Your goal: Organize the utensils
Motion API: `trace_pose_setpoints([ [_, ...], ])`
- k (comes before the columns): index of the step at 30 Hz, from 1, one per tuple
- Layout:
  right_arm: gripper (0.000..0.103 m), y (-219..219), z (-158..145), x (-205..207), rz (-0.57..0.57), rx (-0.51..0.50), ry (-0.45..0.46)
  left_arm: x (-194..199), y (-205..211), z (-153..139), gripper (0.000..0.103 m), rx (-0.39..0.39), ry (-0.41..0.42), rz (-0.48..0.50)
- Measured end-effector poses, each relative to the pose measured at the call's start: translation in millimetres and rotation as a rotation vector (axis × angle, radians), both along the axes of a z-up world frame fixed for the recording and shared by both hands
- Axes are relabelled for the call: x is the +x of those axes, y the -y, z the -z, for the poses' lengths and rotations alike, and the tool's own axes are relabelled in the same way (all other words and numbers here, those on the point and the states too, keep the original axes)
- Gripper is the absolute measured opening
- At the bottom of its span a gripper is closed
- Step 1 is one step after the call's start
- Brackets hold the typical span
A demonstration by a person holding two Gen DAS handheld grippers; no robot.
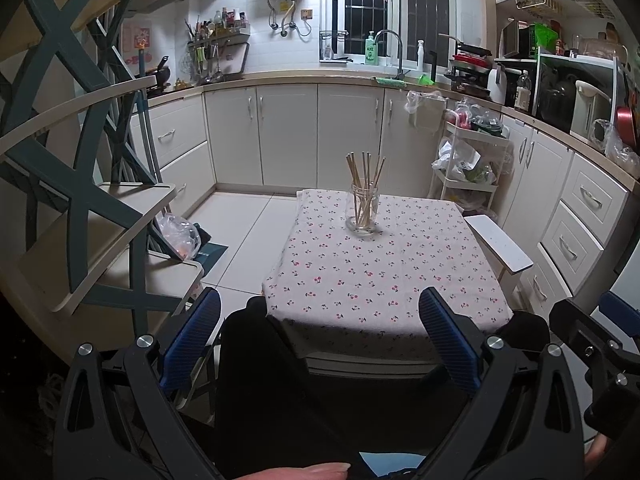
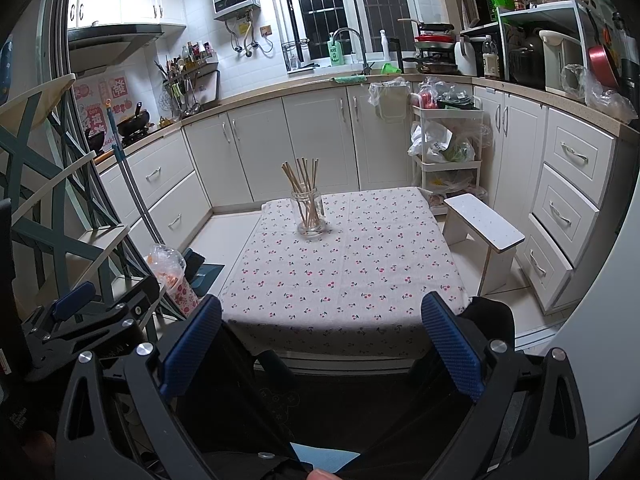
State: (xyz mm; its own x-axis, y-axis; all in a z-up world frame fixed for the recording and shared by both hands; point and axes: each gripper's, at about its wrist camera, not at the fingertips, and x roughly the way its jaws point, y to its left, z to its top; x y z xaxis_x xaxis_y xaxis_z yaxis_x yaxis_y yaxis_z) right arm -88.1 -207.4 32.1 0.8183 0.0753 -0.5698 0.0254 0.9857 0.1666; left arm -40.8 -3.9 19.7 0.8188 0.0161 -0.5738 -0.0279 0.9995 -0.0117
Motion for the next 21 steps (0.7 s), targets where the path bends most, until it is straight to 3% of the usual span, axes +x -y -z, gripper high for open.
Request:
trace_pose_setpoints([
  [21,0.096,0.6,-0.2,0.2,-0.001,0.001,-0.002,0.8,-0.7,0.1,0.095,0.0,-0.002,0.0],
])
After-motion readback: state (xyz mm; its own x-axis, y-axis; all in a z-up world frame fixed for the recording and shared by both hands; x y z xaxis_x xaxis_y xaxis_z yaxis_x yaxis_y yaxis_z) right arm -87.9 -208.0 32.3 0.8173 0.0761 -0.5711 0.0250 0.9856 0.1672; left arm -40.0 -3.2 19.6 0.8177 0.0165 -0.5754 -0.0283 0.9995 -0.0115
